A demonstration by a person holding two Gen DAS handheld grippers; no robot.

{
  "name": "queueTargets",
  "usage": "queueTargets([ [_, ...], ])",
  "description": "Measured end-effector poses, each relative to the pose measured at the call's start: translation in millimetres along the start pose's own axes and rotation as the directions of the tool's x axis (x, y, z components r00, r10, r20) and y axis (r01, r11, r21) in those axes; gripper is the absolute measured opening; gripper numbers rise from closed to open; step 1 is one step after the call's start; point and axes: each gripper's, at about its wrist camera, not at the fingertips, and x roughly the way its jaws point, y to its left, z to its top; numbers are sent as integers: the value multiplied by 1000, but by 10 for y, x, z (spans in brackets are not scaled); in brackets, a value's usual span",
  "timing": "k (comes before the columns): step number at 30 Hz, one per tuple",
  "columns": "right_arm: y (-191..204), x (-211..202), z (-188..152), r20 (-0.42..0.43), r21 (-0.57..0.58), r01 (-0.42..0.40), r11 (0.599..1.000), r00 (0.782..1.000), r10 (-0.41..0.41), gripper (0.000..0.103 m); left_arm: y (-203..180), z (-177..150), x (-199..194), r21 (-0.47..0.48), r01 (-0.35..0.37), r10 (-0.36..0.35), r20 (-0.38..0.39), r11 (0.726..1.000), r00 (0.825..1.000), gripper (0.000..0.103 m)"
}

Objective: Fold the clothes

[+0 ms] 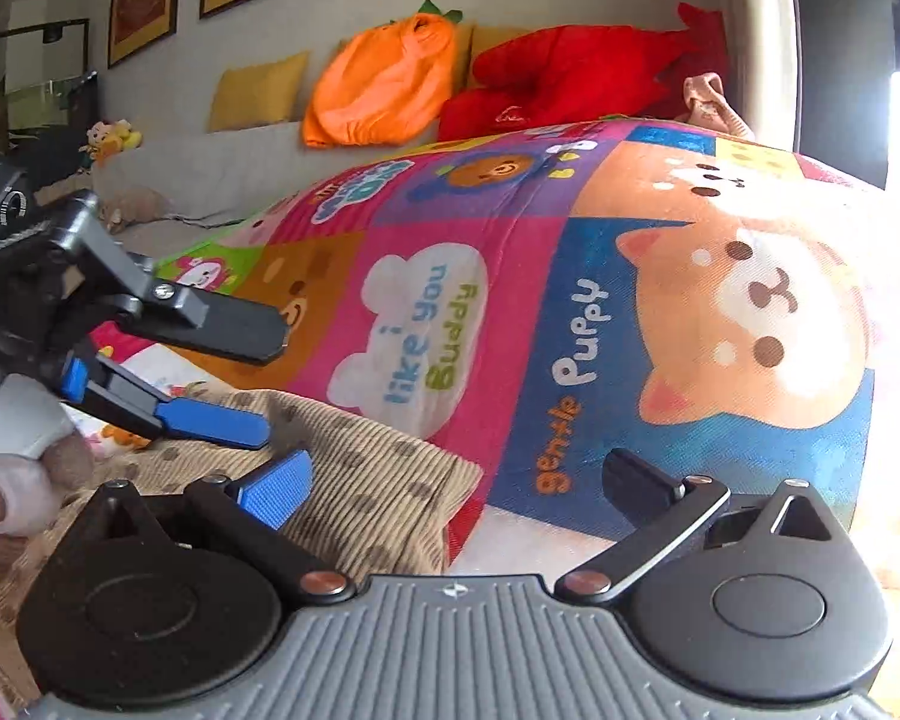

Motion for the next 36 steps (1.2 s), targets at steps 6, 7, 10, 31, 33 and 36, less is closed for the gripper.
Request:
queueTargets([
  [6, 54, 522, -190, -113, -65, 50, 997, 992, -57, 103, -40, -23, 41, 39, -22, 22, -11, 999, 1000, 103],
  [7, 23, 506, -182, -122, -46, 48, 998, 991, -53, 103, -44, -24, 47, 43, -24, 25, -13, 999, 1000, 103],
  [10, -34, 378, -154, -118, -27, 50, 998, 992, -53, 103, -41, -23, 47, 45, -27, 27, -12, 999, 1000, 103],
  [31, 593, -70, -453, -184, -61, -272, 960, 949, 257, 103, -272, -353, -677, 137, -204, 188, 121, 969, 975, 103],
  [33, 573, -72, -466, -179, -55, -278, 959, 948, 264, 103, -199, -491, -753, 124, -279, 266, 111, 952, 958, 103],
  [36, 548, -88, -498, -168, -48, -284, 958, 947, 273, 103, -78, -645, -799, 104, -303, 295, 86, 947, 952, 103],
])
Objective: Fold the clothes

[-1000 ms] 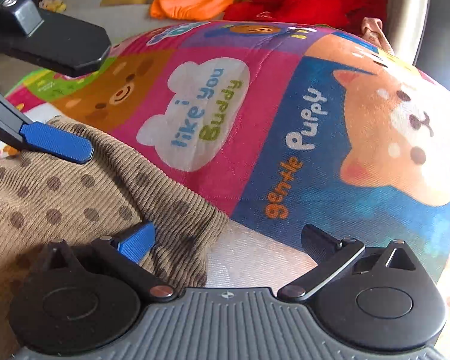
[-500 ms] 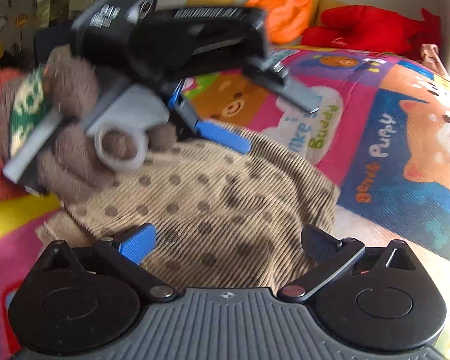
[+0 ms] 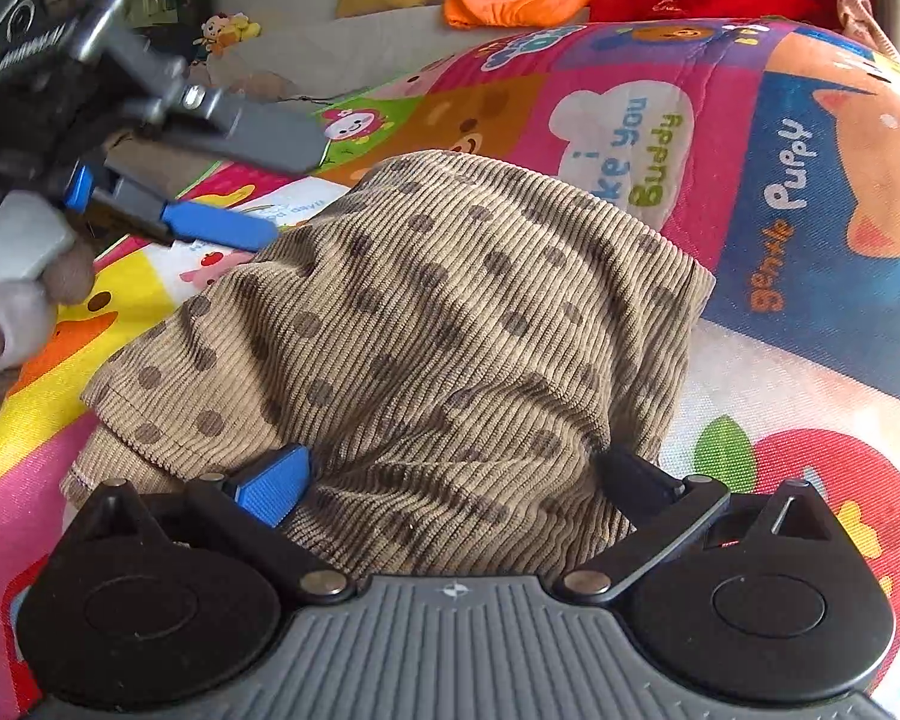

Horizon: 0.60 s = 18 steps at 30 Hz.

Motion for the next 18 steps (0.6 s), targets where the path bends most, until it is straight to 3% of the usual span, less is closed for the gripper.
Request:
queueTargets([
  [3, -93, -91, 4, 4, 27, -44, 999, 999, 44, 103, 71, -115, 28, -11, -6, 6, -31, 1000, 1000, 103],
  [6, -331, -319, 20, 36, 96, -88, 991, 996, 85, 103, 49, -152, 109, 15, -13, 14, -52, 1000, 999, 94],
  [11, -683, -659, 203, 151, 182, -6, 983, 988, -22, 103, -105, -167, 225, 69, -82, 86, -60, 994, 994, 93],
  [14, -708, -583, 463, 179, 167, 67, 984, 979, -97, 103, -244, -164, 271, 133, -145, 155, -68, 980, 986, 94],
  [18, -567, -160, 811, 162, 100, 115, 988, 978, -130, 103, -292, -159, 297, 163, -179, 193, -77, 970, 978, 95],
])
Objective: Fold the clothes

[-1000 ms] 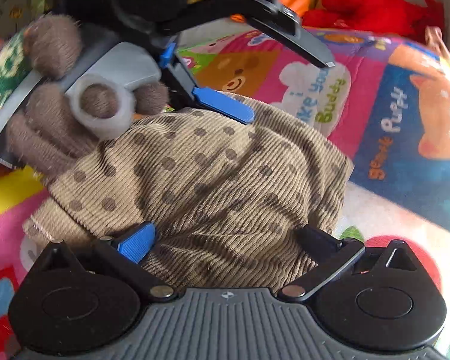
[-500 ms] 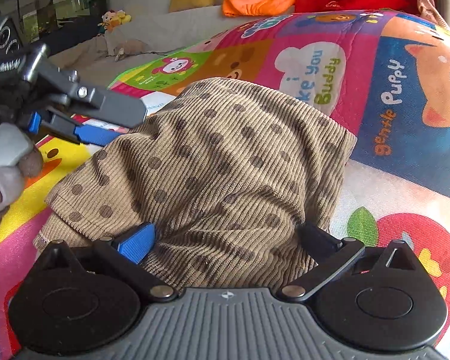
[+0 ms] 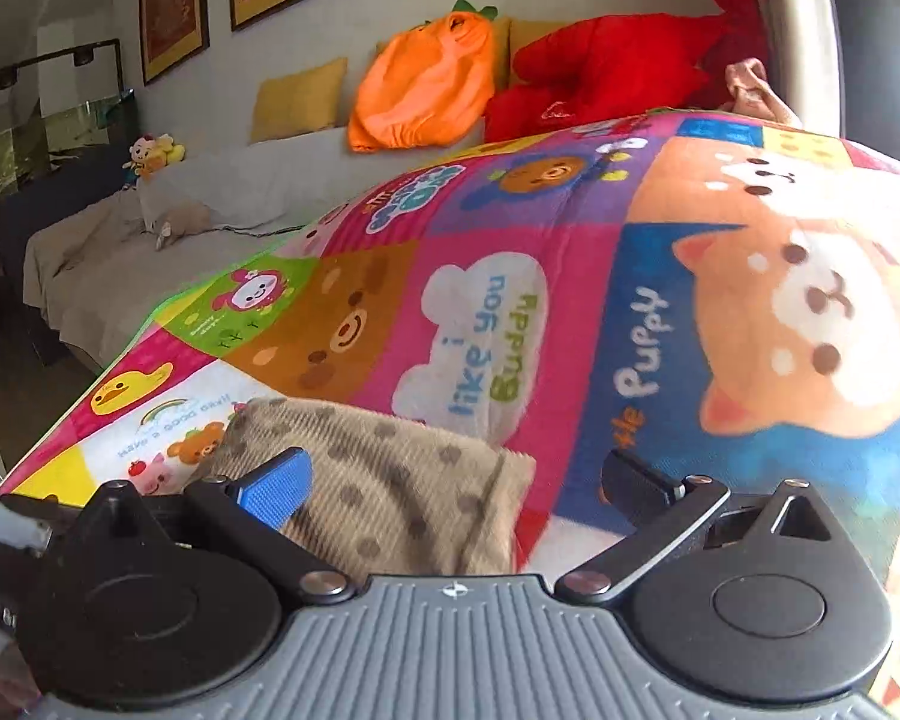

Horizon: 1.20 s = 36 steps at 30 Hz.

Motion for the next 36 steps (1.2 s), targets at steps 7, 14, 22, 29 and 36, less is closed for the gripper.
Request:
queueTargets([
  [7, 36, 588, -370, -31, -148, 164, 975, 985, -170, 103, 8, -18, -35, 4, 33, -33, -19, 999, 999, 95],
  [14, -174, 581, -404, -76, -5, 85, 996, 993, -85, 103, 81, 59, -377, -22, 62, -59, 125, 998, 990, 95],
  [22, -210, 453, -370, -67, 50, 73, 996, 995, -69, 103, 83, 460, -23, 100, -87, 72, 140, 991, 988, 59],
  [29, 29, 14, -341, -55, -65, 11, 998, 998, -15, 103, 24, 524, 136, 129, -100, 84, 122, 987, 989, 65],
  [36, -70, 234, -665, -140, 39, -26, 999, 990, 31, 103, -35, 469, 142, 152, -120, 100, 134, 981, 986, 69],
])
